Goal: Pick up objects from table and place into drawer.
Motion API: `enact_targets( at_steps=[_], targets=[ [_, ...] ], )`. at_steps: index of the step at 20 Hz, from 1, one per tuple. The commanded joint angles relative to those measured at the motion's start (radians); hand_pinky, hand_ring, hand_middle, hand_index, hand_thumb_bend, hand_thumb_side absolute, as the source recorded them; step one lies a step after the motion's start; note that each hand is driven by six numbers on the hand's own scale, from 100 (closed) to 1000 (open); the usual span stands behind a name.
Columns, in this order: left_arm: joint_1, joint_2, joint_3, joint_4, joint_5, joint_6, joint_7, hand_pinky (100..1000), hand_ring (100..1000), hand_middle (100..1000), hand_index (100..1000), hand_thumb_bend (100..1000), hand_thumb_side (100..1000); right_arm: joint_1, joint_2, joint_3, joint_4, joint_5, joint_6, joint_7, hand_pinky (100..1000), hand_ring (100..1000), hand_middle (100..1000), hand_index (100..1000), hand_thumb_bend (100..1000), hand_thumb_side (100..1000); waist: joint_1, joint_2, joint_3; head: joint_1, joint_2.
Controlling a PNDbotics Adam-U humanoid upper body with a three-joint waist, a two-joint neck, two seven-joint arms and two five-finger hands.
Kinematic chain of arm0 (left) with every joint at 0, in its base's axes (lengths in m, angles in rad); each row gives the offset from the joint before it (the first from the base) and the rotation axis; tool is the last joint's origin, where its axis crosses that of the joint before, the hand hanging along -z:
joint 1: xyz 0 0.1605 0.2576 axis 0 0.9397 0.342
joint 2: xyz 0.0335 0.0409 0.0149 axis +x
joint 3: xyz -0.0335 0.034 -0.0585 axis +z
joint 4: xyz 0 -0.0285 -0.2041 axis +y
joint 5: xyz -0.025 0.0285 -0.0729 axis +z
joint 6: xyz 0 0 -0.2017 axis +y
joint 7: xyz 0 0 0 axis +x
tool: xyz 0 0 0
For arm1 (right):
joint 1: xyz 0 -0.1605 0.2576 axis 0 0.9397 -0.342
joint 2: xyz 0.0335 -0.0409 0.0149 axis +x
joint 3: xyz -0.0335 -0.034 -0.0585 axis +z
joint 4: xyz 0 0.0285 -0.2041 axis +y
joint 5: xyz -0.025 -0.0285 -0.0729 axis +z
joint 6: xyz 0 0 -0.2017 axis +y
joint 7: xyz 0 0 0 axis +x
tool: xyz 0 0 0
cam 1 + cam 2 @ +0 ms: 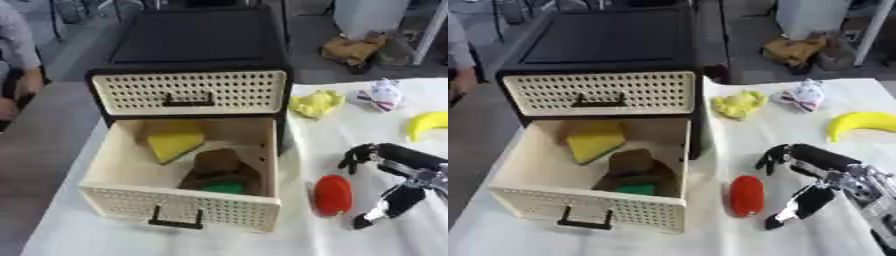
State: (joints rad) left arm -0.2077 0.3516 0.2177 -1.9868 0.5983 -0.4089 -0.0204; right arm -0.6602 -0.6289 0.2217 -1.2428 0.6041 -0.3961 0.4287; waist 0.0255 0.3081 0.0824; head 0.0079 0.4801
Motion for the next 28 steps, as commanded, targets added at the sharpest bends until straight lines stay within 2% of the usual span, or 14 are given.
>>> enact_targets(
  at_steps=[1,5,11,13,14,16,20,23,28],
  targets=[
    [-0.012,0.014,0.002,-0.013,-0.003,0.003,0.001,100,100,100,897,100,623,-0.007,-0.015,0.000,0.022,0.027,-0.010,-0.003,767,897,588,798,925,489,0.000,-0.015,0.004,0.000,-0.005],
    [-0.011,0.012,0.004,-0.013,-0.004,0.004,0.002,100,100,100,897,100,624,-0.006,-0.014,0.001,0.030,0.039,-0.017,-0.002,767,895,583,804,939,485,0.000,-0.015,0.006,-0.003,-0.010],
    [-0.011,0.012,0.005,-0.013,-0.006,0.008,0.003,100,100,100,897,100,624,0.001,-0.016,0.003,0.008,0.027,-0.020,-0.017,758,870,501,744,906,509,0.000,-0.016,0.006,-0.003,-0.011],
    [-0.011,0.012,0.005,-0.013,-0.007,0.008,0.004,100,100,100,897,100,625,0.007,-0.018,0.005,-0.014,0.012,-0.017,-0.028,762,875,515,776,908,524,0.000,-0.017,0.005,-0.003,-0.013],
    [-0.011,0.012,0.005,-0.013,-0.008,0.008,0.005,100,100,100,897,100,625,0.010,-0.020,0.007,-0.027,0.004,-0.016,-0.026,772,890,547,831,923,525,0.000,-0.017,0.005,-0.002,-0.013],
    [-0.011,0.012,0.005,-0.013,-0.011,0.009,0.005,100,100,100,897,100,625,0.017,-0.022,0.003,-0.053,-0.029,-0.006,0.012,786,911,572,870,937,530,0.000,-0.017,0.006,-0.002,-0.010],
    [-0.012,0.014,0.007,-0.013,-0.013,0.011,0.008,100,100,100,897,100,625,0.022,-0.039,-0.029,-0.132,-0.148,0.045,0.100,791,920,580,880,950,550,-0.003,-0.019,0.003,0.007,-0.006],
    [-0.013,0.015,0.008,-0.013,-0.014,0.014,0.009,100,100,100,897,100,625,0.028,-0.054,-0.042,-0.172,-0.196,0.078,0.118,789,919,576,871,952,549,-0.007,-0.019,0.002,0.011,-0.009],
    [-0.015,0.013,0.008,-0.013,-0.015,0.019,0.010,100,100,100,896,100,625,0.035,-0.054,-0.037,-0.194,-0.215,0.094,0.128,787,916,571,855,951,543,-0.008,-0.018,0.003,0.011,-0.012]
  ],
)
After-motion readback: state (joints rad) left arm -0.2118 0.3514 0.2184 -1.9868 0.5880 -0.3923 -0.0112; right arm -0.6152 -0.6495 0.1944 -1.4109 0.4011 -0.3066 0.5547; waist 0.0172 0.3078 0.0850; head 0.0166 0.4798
